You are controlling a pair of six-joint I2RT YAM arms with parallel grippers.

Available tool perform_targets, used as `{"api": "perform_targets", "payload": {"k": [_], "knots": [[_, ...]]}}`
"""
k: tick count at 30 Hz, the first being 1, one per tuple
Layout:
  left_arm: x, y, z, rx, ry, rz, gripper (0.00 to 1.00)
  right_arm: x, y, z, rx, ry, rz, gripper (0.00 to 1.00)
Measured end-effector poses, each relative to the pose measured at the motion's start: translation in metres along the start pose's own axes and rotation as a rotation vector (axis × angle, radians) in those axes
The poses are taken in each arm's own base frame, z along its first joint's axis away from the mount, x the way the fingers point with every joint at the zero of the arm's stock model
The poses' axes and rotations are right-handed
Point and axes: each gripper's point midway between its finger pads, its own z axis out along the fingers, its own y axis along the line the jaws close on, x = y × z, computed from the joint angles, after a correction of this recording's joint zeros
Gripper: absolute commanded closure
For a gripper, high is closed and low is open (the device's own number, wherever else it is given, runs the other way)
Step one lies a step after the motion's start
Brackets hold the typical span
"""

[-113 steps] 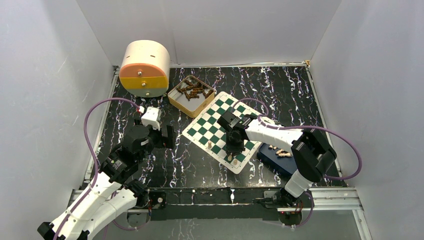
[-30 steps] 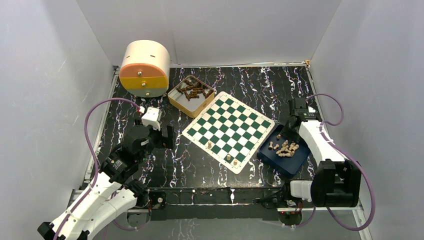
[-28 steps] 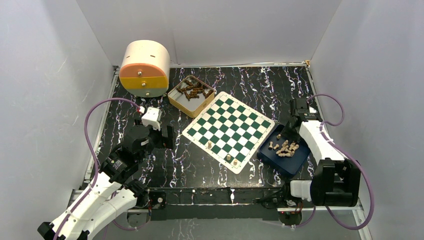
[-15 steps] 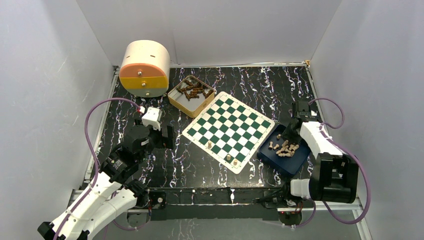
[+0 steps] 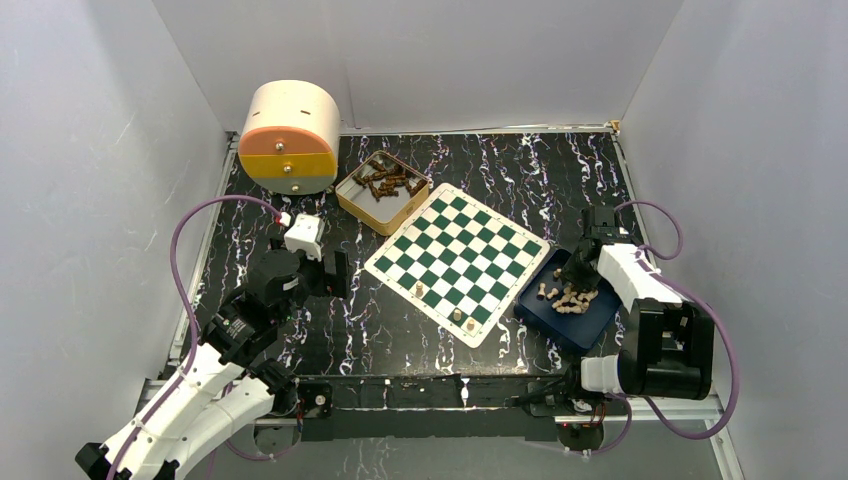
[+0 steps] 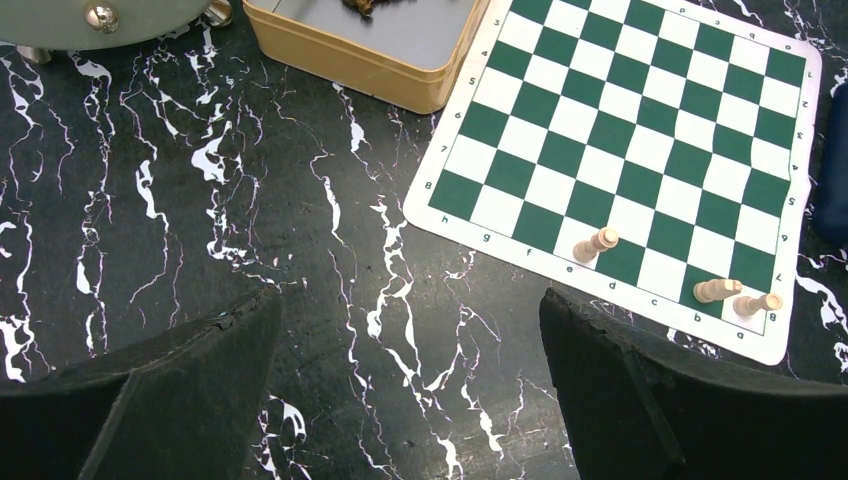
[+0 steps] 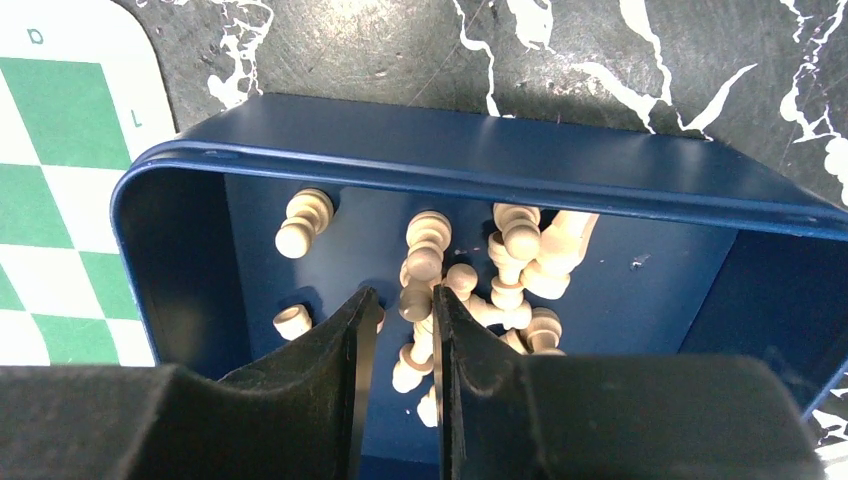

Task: Set up the chess pieces on the board
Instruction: Pick up the chess piece from the storage box.

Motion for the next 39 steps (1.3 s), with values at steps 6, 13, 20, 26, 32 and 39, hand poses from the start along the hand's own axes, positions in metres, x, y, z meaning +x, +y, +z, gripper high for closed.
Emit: {"api": "perform_targets", "payload": {"k": [6, 13, 20, 26, 32, 39], "knots": [[0.0, 0.0, 0.0, -0.001, 0.0, 0.004, 0.03, 0.001, 0.0, 0.0, -0.002, 0.003, 0.0, 0.71], [0.0, 0.0, 0.0, 0.0, 0.0, 0.006, 0.03, 0.001, 0.001, 0.0, -0.005, 0.004, -0.003, 0.76], [0.0, 0.0, 0.0, 0.0, 0.0, 0.007, 0.03, 0.001, 0.001, 0.0, -0.005, 0.006, -0.003, 0.79], [0.0, 0.0, 0.0, 0.0, 0.0, 0.006, 0.03, 0.002, 0.002, -0.001, -0.012, 0.012, -0.007, 0.8], [0.0, 0.0, 0.0, 0.0, 0.0, 0.006, 0.03, 0.006, 0.003, -0.007, -0.027, 0.029, -0.011, 0.81], [0.001, 0.0, 0.0, 0.0, 0.003, 0.007, 0.03, -0.016, 0.016, -0.034, -0.086, -0.027, -0.01, 0.81]]}}
